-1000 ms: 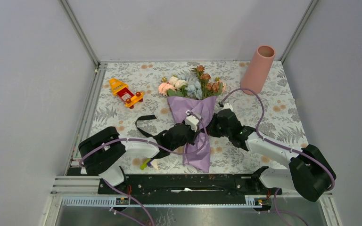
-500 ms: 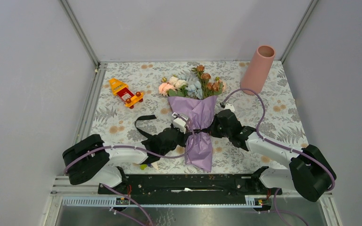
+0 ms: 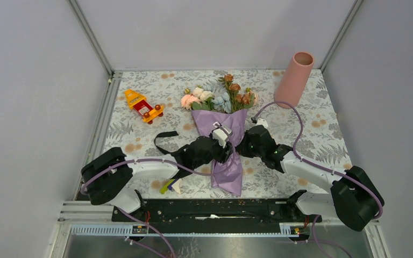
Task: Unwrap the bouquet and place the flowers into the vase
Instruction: Untie the ribbon from the wrapping paper.
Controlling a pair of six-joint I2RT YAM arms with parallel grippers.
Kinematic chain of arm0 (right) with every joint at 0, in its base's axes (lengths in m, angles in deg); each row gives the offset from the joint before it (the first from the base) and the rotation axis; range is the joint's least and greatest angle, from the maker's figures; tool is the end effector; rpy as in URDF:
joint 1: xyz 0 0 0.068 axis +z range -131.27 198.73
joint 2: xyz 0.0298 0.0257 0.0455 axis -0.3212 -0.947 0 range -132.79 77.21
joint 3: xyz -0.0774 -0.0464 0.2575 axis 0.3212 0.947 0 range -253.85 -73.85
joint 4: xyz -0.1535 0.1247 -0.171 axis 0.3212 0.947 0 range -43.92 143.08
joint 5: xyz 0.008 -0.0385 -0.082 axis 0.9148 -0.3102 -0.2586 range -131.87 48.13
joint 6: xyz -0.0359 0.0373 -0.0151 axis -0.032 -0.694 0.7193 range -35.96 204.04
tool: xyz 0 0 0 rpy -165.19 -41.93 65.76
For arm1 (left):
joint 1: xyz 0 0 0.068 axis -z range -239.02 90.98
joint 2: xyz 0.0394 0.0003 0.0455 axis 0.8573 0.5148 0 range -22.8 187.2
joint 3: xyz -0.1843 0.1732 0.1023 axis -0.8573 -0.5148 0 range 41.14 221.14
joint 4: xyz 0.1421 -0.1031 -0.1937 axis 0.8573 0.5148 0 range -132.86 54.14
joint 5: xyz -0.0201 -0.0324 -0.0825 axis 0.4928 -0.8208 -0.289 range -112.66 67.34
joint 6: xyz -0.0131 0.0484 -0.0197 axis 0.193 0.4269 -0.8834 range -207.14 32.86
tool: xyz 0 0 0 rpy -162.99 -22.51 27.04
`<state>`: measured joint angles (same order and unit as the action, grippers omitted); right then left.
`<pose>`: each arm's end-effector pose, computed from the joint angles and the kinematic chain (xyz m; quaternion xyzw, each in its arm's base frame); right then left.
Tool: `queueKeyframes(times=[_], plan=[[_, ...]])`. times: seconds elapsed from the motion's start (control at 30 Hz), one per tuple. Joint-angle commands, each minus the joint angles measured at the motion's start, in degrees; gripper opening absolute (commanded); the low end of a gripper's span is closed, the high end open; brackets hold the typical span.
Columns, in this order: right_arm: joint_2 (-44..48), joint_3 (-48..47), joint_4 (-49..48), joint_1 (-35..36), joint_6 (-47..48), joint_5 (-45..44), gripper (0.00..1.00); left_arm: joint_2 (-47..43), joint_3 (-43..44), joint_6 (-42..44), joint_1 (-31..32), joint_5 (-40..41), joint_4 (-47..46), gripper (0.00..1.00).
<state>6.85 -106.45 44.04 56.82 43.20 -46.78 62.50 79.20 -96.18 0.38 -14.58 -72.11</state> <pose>0.1991 0.1522 0.1956 0.0408 0.8884 0.2603 0.3760 0.1634 -0.2665 0.2038 0.3059 0.7479 -0.2826 0.5169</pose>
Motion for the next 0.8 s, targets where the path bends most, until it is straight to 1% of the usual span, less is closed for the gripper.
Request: queueKeyframes(times=[0.0, 0.13, 0.33, 0.4, 0.47, 0.6, 0.63, 0.7, 0.77], plan=[[1.84, 0.48, -0.77, -0.10, 0.26, -0.25, 0.00, 2.88, 3.98, 2.94, -1.25, -3.29, 2.31, 0.48], [1.91, 0.55, -0.77, -0.11, 0.25, -0.15, 0.00, 4.34, 4.92, 3.22, -1.67, -4.73, 2.67, 0.49], [1.44, 0.44, -1.15, -0.12, 0.23, 0.32, 0.00, 6.30, 6.17, 3.65, -1.74, -4.50, 3.06, 0.49], [1.33, 0.40, -1.20, -0.14, 0.30, 0.43, 0.00, 6.73, 6.28, 3.82, -1.74, -4.07, 2.77, 0.48], [1.18, 0.25, -1.18, -0.14, 0.40, 0.43, 0.00, 7.04, 6.41, 3.94, -1.70, -3.83, 2.48, 0.44], [0.78, 0.13, -1.37, -0.10, 0.50, 0.82, 0.00, 7.41, 6.78, 4.26, -1.74, -3.51, 2.19, 0.43], [0.72, 0.09, -1.53, -0.14, 0.54, 0.86, 0.00, 7.59, 6.91, 4.43, -1.74, -3.51, 2.15, 0.40], [0.57, 0.14, -1.55, -0.13, 0.52, 0.87, 0.00, 7.90, 7.24, 4.76, -1.74, -3.62, 2.26, 0.23], [0.67, 0.14, -1.53, -0.09, 0.44, 0.84, 0.00, 8.04, 7.30, 4.82, -1.73, -3.68, 2.37, 0.13]])
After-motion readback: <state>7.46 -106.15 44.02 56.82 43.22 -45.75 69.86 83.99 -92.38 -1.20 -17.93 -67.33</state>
